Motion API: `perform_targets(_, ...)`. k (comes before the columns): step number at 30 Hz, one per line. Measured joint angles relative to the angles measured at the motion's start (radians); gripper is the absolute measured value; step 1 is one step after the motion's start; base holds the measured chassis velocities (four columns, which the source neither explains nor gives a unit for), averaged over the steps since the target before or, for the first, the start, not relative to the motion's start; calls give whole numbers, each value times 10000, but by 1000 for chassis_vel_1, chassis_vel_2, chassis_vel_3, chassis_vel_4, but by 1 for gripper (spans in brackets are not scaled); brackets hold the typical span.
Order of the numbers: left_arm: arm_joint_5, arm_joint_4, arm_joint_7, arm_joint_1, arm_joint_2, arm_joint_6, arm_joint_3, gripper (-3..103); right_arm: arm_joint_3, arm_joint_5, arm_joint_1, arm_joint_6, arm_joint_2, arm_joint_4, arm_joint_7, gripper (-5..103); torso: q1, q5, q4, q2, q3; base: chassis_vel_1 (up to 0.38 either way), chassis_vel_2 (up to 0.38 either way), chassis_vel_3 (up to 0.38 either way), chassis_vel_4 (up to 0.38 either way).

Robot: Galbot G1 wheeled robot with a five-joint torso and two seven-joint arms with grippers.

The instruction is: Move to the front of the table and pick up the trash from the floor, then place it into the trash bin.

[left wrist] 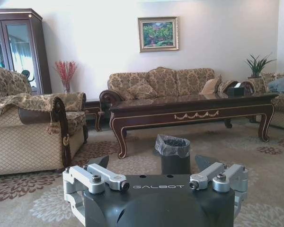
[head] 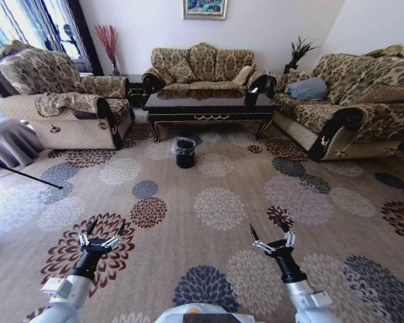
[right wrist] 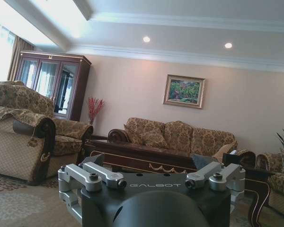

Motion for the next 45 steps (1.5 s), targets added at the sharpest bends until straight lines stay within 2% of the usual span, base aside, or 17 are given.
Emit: perform_targets(45, 0, 0, 0, 1, 0, 0, 0, 100, 0, 0, 0, 0, 0, 0, 0, 100, 715, 0, 0, 1878, 1160, 0, 0, 0, 0)
